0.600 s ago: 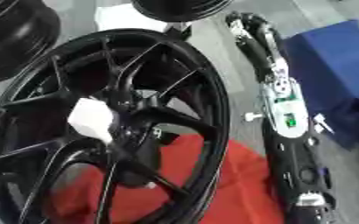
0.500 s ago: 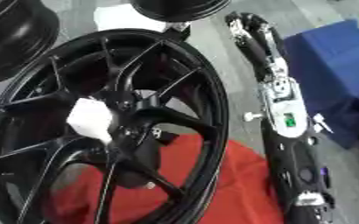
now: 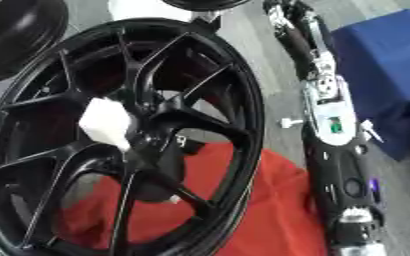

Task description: Pull the pin out of the wheel hub.

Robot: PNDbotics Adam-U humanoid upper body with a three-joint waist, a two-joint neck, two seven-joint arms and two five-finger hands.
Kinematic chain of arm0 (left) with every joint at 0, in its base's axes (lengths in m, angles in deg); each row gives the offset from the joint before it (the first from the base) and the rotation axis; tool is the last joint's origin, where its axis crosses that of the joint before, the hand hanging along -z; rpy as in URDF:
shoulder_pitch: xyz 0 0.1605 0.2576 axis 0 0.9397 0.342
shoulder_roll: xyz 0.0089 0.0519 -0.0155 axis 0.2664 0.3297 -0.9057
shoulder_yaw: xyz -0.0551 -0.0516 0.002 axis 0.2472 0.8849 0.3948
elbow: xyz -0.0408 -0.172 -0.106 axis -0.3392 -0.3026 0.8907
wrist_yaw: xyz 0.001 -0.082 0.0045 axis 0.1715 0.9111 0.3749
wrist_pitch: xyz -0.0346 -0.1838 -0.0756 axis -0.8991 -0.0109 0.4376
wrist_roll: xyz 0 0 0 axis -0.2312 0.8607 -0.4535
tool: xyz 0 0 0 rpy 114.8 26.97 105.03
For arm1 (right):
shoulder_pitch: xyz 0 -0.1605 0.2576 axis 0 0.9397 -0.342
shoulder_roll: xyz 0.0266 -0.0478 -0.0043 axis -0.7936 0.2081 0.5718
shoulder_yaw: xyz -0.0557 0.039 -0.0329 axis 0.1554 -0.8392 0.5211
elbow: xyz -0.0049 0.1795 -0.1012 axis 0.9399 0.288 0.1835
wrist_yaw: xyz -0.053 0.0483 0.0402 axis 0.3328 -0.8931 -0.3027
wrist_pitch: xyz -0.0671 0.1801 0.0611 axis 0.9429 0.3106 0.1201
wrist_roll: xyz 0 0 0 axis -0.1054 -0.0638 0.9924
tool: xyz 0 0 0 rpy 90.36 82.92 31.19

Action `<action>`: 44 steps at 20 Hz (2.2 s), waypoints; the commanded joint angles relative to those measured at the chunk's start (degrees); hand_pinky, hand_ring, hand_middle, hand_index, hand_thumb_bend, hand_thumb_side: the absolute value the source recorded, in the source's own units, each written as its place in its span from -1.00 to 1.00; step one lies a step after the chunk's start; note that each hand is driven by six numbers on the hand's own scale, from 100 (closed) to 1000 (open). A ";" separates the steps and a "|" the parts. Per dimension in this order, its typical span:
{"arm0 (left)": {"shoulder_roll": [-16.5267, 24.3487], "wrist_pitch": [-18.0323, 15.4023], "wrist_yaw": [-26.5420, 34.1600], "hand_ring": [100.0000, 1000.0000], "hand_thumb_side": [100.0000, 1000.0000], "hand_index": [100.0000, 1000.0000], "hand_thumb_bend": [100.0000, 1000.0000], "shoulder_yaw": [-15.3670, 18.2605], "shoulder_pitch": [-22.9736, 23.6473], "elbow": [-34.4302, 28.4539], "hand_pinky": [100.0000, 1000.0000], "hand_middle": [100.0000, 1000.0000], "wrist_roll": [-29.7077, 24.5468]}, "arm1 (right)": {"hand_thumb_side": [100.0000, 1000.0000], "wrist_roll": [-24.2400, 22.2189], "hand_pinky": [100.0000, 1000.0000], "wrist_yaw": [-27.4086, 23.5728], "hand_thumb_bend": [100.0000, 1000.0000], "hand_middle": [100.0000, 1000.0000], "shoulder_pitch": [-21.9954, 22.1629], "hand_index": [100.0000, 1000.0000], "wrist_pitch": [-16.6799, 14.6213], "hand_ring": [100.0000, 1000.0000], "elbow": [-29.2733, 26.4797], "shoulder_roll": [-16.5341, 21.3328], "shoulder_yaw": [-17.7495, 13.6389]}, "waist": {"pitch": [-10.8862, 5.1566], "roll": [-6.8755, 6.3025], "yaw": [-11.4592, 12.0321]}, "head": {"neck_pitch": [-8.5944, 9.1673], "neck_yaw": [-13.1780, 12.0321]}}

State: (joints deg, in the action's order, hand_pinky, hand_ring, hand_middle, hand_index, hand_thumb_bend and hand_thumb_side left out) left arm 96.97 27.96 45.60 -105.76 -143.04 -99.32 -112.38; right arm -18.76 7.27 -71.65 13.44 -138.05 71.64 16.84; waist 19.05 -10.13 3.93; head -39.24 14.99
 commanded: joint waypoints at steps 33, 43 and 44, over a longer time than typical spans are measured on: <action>-6.65 -4.39 -10.39 0.62 -0.32 0.71 -0.12 -12.96 -5.53 2.26 0.61 0.58 -24.99 | 0.10 -0.50 0.91 0.25 -1.00 0.32 -0.57 0.27 -0.09 0.64 -1.09 1.12 0.82 | -3.52 -0.44 -0.27 | 5.41 -1.74; -8.31 -7.86 -6.41 0.61 -0.24 0.68 -0.07 -14.74 -5.69 4.87 0.61 0.54 -24.99 | 0.11 -0.70 0.91 0.26 -1.00 0.32 -0.64 0.27 -0.14 0.64 -1.00 1.06 1.08 | -3.55 -0.45 -0.40 | 3.81 -2.23; -8.42 -7.96 -6.34 0.61 -0.23 0.68 -0.08 -14.92 -5.72 4.95 0.61 0.53 -24.99 | 0.11 -0.72 0.91 0.26 -1.00 0.32 -0.64 0.27 -0.14 0.64 -0.99 1.07 1.10 | -3.54 -0.45 -0.41 | 3.75 -2.35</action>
State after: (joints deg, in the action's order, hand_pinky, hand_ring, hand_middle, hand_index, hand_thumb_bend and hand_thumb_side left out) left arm 87.78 21.82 38.89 -121.02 -147.45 -94.33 -136.04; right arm -19.32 7.29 -71.27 13.39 -138.05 71.66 17.75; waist 19.05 -10.40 3.52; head -35.25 12.94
